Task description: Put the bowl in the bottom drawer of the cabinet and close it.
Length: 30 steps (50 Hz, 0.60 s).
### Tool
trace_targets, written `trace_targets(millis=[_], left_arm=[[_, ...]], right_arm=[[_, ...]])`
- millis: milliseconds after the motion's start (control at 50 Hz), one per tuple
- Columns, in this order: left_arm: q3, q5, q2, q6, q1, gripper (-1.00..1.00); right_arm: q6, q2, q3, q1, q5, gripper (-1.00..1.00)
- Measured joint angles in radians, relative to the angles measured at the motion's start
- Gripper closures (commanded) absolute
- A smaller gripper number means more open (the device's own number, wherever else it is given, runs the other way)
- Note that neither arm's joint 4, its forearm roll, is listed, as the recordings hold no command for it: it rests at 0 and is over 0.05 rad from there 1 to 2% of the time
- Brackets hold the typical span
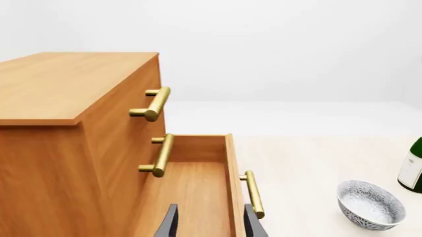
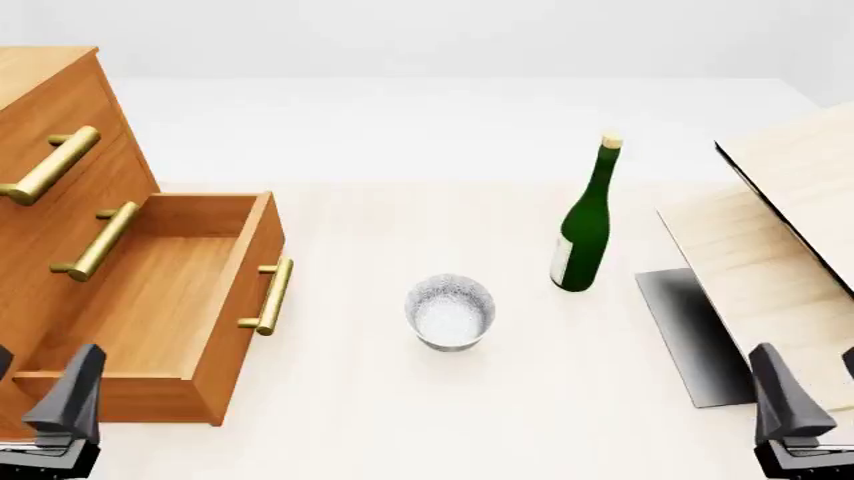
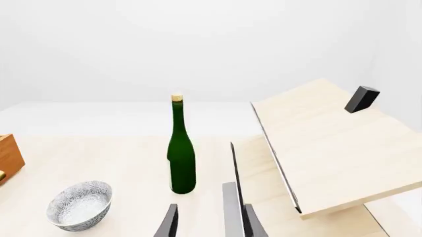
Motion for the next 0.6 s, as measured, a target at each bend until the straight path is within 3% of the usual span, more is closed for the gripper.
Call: trace_targets(millis=[600], left_arm=[[-0.066,0.071,0.048,0.019,-0.094,-1.00]], right_arm=[[-0.001,0.004,-0.003,-0.001,-0.001,-1.00]])
